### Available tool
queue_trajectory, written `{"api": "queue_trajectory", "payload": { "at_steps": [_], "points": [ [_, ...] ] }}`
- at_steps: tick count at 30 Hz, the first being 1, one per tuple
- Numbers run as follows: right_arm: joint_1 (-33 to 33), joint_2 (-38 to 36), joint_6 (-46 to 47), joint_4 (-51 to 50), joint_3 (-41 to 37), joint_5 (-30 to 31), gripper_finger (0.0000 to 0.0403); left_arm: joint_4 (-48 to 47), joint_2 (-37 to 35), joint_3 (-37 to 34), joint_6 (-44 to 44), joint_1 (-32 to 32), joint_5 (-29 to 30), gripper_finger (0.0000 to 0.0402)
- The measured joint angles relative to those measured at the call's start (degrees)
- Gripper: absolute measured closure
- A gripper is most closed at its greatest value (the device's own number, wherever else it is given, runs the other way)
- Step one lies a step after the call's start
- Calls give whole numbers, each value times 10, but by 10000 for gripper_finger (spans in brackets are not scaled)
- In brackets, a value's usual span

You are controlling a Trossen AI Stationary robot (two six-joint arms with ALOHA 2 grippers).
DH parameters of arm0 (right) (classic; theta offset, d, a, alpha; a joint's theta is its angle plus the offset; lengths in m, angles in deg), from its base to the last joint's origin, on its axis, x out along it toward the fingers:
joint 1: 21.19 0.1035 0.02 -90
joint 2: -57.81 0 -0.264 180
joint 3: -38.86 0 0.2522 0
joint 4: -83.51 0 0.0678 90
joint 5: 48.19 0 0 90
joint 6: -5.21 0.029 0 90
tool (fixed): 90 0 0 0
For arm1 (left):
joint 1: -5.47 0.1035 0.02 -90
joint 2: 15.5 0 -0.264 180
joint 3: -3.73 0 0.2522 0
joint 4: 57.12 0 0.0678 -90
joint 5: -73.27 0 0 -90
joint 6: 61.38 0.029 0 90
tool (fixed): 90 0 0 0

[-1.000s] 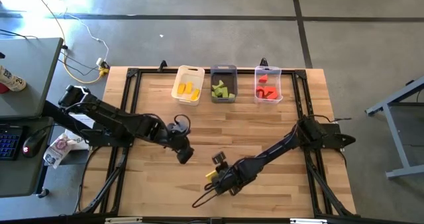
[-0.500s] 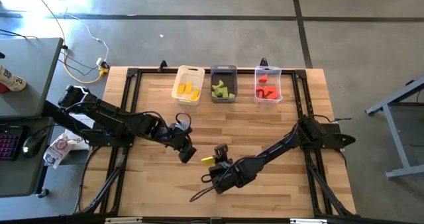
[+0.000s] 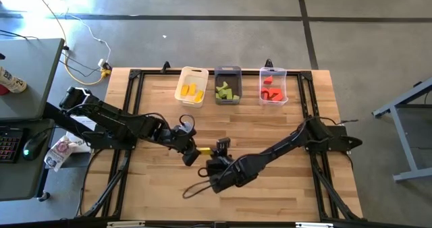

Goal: Sort & place blocks by color
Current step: Put the yellow block into the white bin

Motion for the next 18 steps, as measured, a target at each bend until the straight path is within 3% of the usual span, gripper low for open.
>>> {"api": "queue_trajectory", "payload": {
  "at_steps": [12,18],
  "points": [
    [-10,0,-10,-3,39,23,331,1,0,0,6,0,1,214],
    [-14,0,-17,3,40,32,331,1,0,0,17,0,1,242]
  ]
}}
